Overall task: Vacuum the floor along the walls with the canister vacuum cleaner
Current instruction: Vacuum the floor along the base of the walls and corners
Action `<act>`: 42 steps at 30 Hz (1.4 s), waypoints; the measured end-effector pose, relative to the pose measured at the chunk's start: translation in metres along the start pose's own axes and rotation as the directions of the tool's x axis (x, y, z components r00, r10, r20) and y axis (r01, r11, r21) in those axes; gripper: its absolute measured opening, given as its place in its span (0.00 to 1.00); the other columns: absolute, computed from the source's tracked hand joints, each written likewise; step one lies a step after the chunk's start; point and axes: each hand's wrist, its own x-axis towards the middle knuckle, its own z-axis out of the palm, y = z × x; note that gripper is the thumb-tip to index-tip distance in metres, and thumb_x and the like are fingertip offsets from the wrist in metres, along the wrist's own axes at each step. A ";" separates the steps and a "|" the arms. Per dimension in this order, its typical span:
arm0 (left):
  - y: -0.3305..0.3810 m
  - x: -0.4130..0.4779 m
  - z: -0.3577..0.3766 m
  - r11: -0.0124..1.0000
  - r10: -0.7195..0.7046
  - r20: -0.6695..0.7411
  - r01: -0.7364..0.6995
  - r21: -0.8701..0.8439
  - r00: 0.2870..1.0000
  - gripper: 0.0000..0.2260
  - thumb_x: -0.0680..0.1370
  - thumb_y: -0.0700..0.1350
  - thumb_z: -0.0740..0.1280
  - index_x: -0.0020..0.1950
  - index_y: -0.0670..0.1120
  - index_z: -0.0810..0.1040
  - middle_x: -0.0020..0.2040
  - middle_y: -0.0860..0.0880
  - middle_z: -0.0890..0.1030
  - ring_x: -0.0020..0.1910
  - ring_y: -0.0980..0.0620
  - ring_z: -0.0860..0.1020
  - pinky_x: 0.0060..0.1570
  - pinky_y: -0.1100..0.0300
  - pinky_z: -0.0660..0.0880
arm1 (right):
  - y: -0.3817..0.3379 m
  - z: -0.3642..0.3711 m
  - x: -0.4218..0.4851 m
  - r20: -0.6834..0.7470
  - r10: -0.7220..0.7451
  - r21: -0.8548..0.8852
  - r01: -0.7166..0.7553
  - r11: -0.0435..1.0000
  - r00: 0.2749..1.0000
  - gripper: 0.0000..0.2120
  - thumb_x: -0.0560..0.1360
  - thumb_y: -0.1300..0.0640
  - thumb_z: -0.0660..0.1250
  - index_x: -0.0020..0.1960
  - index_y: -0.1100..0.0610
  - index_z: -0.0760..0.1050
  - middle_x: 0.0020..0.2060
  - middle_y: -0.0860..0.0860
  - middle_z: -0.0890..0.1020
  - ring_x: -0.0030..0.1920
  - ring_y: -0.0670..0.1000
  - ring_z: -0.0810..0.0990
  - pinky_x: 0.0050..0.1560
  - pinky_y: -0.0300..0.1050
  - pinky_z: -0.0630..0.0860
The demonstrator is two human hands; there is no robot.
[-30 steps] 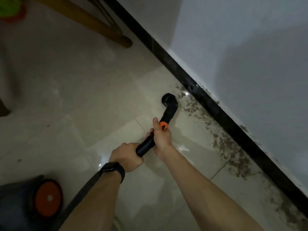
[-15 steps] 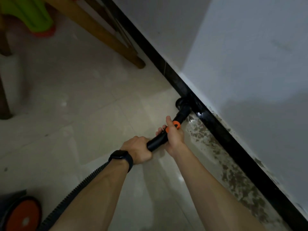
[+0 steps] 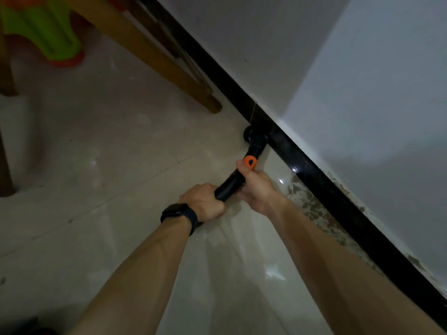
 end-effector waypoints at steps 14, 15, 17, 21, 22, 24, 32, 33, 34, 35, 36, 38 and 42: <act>-0.028 0.007 -0.051 0.969 -0.069 0.000 0.068 -0.236 0.998 0.06 0.66 0.44 0.67 0.41 0.48 0.81 0.38 0.48 0.84 0.39 0.46 0.82 0.46 0.52 0.81 | -0.019 0.066 -0.002 0.066 -0.044 -0.199 0.057 0.978 0.997 0.14 0.82 0.63 0.66 0.67 0.60 0.71 0.61 0.58 0.80 0.61 0.59 0.81 0.55 0.52 0.80; -0.030 0.000 -0.044 0.963 -0.069 0.034 0.075 -0.259 0.997 0.06 0.65 0.43 0.68 0.41 0.47 0.81 0.38 0.47 0.84 0.39 0.45 0.83 0.44 0.53 0.81 | -0.016 0.065 -0.006 0.032 -0.017 -0.172 0.022 0.985 0.999 0.15 0.81 0.63 0.66 0.67 0.61 0.71 0.60 0.59 0.81 0.60 0.60 0.81 0.56 0.54 0.81; -0.029 -0.012 -0.027 0.961 -0.052 0.103 0.078 -0.266 0.993 0.09 0.61 0.43 0.69 0.40 0.46 0.81 0.36 0.46 0.84 0.38 0.44 0.83 0.41 0.53 0.80 | -0.008 0.056 -0.015 -0.043 0.024 -0.097 -0.028 0.995 0.999 0.12 0.80 0.61 0.69 0.62 0.61 0.73 0.55 0.59 0.82 0.56 0.59 0.83 0.57 0.57 0.82; -0.021 -0.025 -0.002 0.993 0.014 0.192 0.010 -0.121 0.981 0.10 0.57 0.44 0.68 0.38 0.49 0.77 0.37 0.47 0.83 0.38 0.45 0.82 0.37 0.55 0.79 | 0.013 0.021 -0.030 -0.148 0.055 0.115 -0.038 0.993 0.988 0.12 0.78 0.60 0.71 0.59 0.59 0.73 0.45 0.55 0.81 0.44 0.55 0.85 0.44 0.51 0.82; -0.018 -0.027 0.004 0.996 0.027 0.204 -0.009 -0.086 0.979 0.10 0.57 0.44 0.68 0.38 0.50 0.77 0.37 0.48 0.82 0.38 0.46 0.82 0.37 0.55 0.79 | 0.020 0.013 -0.033 -0.159 0.058 0.141 -0.035 0.989 0.986 0.11 0.78 0.60 0.71 0.58 0.59 0.73 0.44 0.54 0.81 0.42 0.54 0.85 0.41 0.49 0.81; -0.014 -0.030 0.016 0.998 0.053 0.226 -0.047 -0.034 0.973 0.11 0.58 0.45 0.68 0.39 0.51 0.77 0.38 0.49 0.82 0.38 0.47 0.81 0.38 0.55 0.78 | 0.033 -0.002 -0.039 -0.169 0.055 0.187 -0.023 0.982 0.984 0.07 0.79 0.61 0.69 0.54 0.58 0.73 0.43 0.54 0.79 0.40 0.52 0.84 0.43 0.49 0.80; -0.003 -0.041 0.041 0.993 0.072 0.208 -0.089 0.074 0.976 0.13 0.63 0.46 0.68 0.46 0.54 0.77 0.41 0.51 0.81 0.39 0.50 0.80 0.42 0.57 0.79 | 0.053 -0.033 -0.054 -0.173 0.003 0.212 0.034 0.977 0.985 0.04 0.82 0.59 0.68 0.51 0.58 0.74 0.42 0.53 0.79 0.44 0.53 0.83 0.54 0.57 0.80; -0.001 -0.040 0.037 0.991 0.074 0.200 -0.095 0.096 0.977 0.12 0.63 0.46 0.68 0.46 0.54 0.77 0.41 0.51 0.81 0.39 0.49 0.80 0.43 0.56 0.80 | 0.051 -0.033 -0.055 -0.158 0.001 0.207 0.032 0.978 0.987 0.04 0.82 0.58 0.68 0.52 0.58 0.74 0.43 0.53 0.80 0.45 0.54 0.83 0.53 0.56 0.81; 0.000 -0.040 0.032 0.987 0.077 0.189 -0.102 0.125 0.979 0.12 0.64 0.46 0.68 0.46 0.54 0.77 0.41 0.51 0.81 0.40 0.49 0.80 0.44 0.55 0.80 | 0.047 -0.032 -0.055 -0.139 -0.002 0.202 0.030 0.979 0.990 0.05 0.82 0.58 0.68 0.53 0.59 0.74 0.43 0.54 0.80 0.45 0.54 0.83 0.52 0.56 0.82; 0.000 -0.039 0.028 0.982 0.078 0.173 -0.106 0.155 0.982 0.11 0.65 0.47 0.68 0.46 0.54 0.77 0.41 0.51 0.81 0.40 0.49 0.80 0.44 0.55 0.80 | 0.044 -0.031 -0.054 -0.120 -0.005 0.199 0.029 0.980 0.993 0.07 0.82 0.58 0.68 0.55 0.60 0.74 0.43 0.54 0.80 0.46 0.55 0.83 0.51 0.55 0.83; 0.001 -0.039 0.024 0.978 0.082 0.150 -0.109 0.180 0.985 0.10 0.66 0.47 0.68 0.46 0.54 0.77 0.41 0.51 0.80 0.40 0.49 0.80 0.43 0.56 0.80 | 0.040 -0.029 -0.052 -0.110 -0.017 0.188 0.037 0.981 0.994 0.08 0.82 0.57 0.68 0.57 0.61 0.74 0.43 0.54 0.80 0.47 0.55 0.83 0.49 0.55 0.83; 0.001 -0.038 0.020 0.970 0.112 0.081 -0.127 0.208 0.990 0.09 0.69 0.47 0.66 0.48 0.54 0.75 0.41 0.51 0.80 0.40 0.48 0.79 0.39 0.58 0.77 | 0.031 -0.022 -0.046 -0.124 -0.045 0.153 0.064 0.986 0.991 0.12 0.82 0.57 0.68 0.61 0.63 0.74 0.44 0.55 0.79 0.46 0.56 0.83 0.47 0.54 0.83; -0.003 -0.043 0.029 0.906 0.250 -0.128 -0.185 0.380 0.960 0.14 0.77 0.47 0.64 0.60 0.50 0.66 0.48 0.48 0.78 0.43 0.45 0.79 0.38 0.54 0.74 | 0.017 -0.009 -0.029 -0.147 -0.075 0.110 0.092 0.990 0.986 0.10 0.82 0.56 0.69 0.57 0.62 0.74 0.44 0.56 0.80 0.44 0.57 0.84 0.46 0.53 0.83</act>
